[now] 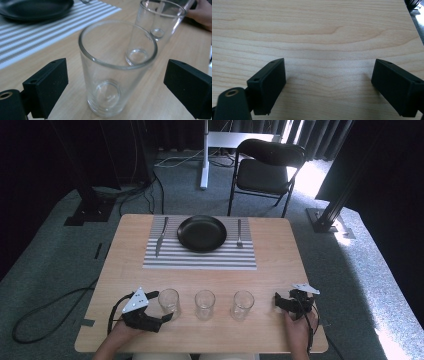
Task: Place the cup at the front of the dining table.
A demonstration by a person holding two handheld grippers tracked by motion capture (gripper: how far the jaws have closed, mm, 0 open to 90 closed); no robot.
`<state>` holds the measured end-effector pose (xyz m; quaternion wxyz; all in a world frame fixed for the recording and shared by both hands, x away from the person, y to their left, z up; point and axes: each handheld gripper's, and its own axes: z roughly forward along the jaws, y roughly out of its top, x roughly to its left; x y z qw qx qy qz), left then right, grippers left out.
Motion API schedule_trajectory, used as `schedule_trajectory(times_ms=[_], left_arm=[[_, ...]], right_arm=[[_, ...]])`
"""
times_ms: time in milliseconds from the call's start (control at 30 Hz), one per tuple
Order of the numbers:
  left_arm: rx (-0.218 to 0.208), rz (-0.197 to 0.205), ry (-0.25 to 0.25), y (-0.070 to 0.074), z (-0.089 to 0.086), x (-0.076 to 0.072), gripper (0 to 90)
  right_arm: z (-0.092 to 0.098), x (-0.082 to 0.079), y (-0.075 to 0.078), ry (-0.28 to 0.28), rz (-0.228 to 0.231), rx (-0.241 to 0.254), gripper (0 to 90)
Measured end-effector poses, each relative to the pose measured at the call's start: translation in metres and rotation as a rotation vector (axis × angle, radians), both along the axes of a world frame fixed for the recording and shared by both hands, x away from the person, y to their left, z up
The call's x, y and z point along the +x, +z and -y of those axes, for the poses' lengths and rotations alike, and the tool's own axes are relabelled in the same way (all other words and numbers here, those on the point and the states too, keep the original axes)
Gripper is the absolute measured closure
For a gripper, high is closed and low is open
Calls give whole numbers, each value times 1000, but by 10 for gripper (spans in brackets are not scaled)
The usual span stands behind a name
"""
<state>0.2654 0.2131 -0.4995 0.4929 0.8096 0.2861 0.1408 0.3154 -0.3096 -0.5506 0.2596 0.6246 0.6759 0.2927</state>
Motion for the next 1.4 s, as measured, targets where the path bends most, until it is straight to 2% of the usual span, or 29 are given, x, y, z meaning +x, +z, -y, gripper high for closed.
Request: schedule_trajectory(times_ms=[67, 167, 300, 400, 600, 667, 767, 933, 1033, 1067, 1233, 1400], left_arm=[[18, 26, 3, 0, 3, 0, 59], [21, 27, -3, -2, 8, 2, 59], [4, 27, -11, -5, 13, 5, 59], [-8, 59, -3, -7, 15, 5, 59], [-15, 84, 19, -13, 17, 5, 62], [-46, 94, 30, -12, 16, 5, 133], [-67, 121, 58, -11, 15, 6, 144], [-60, 125, 51, -13, 19, 7, 149], [-71, 136, 56, -13, 21, 6, 164], [-73, 160, 73, -14, 21, 4, 206], [-82, 156, 68, -15, 21, 4, 268], [-74, 166, 82, -15, 23, 3, 287]], right_arm=[[0, 0, 0, 0, 0, 0, 117], [0, 0, 0, 0, 0, 0, 116], [0, 0, 0, 0, 0, 0, 116], [0, 0, 0, 0, 0, 0, 116], [0, 0, 0, 0, 0, 0, 116], [0, 0, 0, 0, 0, 0, 117], [0, 0, 0, 0, 0, 0, 116], [0, 0, 0, 0, 0, 0, 116], [0, 0, 0, 0, 0, 0, 116], [0, 0, 0, 0, 0, 0, 116], [0, 0, 0, 0, 0, 0, 116], [0, 0, 0, 0, 0, 0, 116]])
